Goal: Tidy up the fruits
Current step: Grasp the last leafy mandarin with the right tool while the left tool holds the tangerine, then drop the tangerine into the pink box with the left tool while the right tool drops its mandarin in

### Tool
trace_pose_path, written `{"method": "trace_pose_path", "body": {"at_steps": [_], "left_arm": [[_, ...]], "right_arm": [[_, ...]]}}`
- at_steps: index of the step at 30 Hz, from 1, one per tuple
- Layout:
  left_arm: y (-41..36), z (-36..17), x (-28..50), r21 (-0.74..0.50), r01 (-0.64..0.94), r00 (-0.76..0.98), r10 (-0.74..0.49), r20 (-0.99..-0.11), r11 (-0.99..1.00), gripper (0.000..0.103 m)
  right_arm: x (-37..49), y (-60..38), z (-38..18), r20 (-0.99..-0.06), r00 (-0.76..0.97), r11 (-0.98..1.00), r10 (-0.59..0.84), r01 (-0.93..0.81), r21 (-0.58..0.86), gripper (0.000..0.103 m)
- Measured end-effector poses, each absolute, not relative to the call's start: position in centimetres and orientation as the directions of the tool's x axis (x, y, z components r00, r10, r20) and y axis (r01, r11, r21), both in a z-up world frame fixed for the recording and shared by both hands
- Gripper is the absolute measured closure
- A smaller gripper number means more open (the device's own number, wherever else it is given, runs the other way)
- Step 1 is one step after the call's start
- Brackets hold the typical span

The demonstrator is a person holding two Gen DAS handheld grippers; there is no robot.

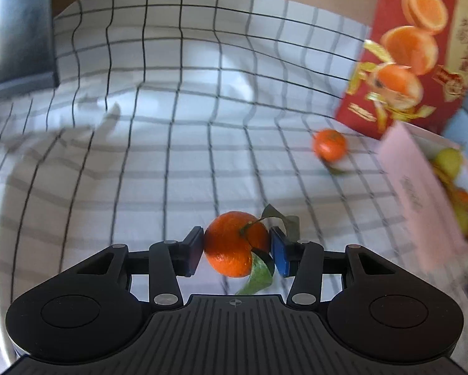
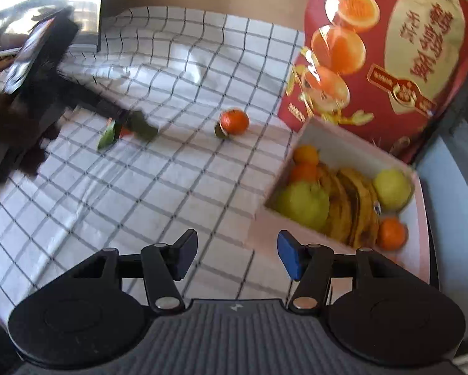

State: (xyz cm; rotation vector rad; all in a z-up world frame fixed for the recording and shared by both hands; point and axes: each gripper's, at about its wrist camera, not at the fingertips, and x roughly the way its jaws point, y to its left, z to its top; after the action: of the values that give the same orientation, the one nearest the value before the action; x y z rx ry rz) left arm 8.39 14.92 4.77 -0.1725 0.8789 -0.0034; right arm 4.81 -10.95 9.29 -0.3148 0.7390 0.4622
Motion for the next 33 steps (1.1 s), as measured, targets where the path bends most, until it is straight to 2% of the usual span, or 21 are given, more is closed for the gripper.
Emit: {"method": "trace_pose_path", "body": {"at_steps": [7,10,17,20,30,31,33], "left_arm": [[12.0,4.9,1.1,-0.296,-0.019,0.590,-0.228,-0.775,0.955,0.052],[11.3,4.8,-0.7,-0.320,-0.027,0.577,-0.246,-0.779,0.947,0.052],[11.2,4.8,-4.1,-0.346,-0.038,0.571,-0.264,-0.777,0.937,0.052],[12.0,4.9,-4.9,-0.334,-0.067,0.571,-0.239,-0.786,0.940,0.052],[13.0,5.4,-5.0,-0.333,-0.082,0.572,-0.229,-0.788,0.939,0.052],[12.9,5.6,-4.9,-0.325,-0.077,0.571,-0.225,-0.789,0.943,0.052],[12.6,5.8,-4.7,-0.302,-0.065,0.567,-0.214,-0.795,0.951,0.052]], "right_arm": [[12.8,-6.4,10.9,-0.707,0.616,0.844,0.348,-0.533,-0.049,0.046],[17.6,-3.6,10.1,-0.759,0.535,0.834,0.371,-0.551,0.019,0.045],[26.2,-0.8,6.6,-0.830,0.420,0.895,0.367,-0.402,0.192,0.045],[27.4,0.0,6.2,-0.833,0.457,0.917,0.311,-0.375,0.136,0.040],[28.0,-0.2,5.1,-0.849,0.466,0.933,0.249,-0.350,0.081,0.041],[28.1,-0.3,4.8,-0.850,0.469,0.938,0.240,-0.338,0.078,0.042],[28.3,-0.5,4.5,-0.855,0.460,0.937,0.241,-0.339,0.082,0.050]]}}
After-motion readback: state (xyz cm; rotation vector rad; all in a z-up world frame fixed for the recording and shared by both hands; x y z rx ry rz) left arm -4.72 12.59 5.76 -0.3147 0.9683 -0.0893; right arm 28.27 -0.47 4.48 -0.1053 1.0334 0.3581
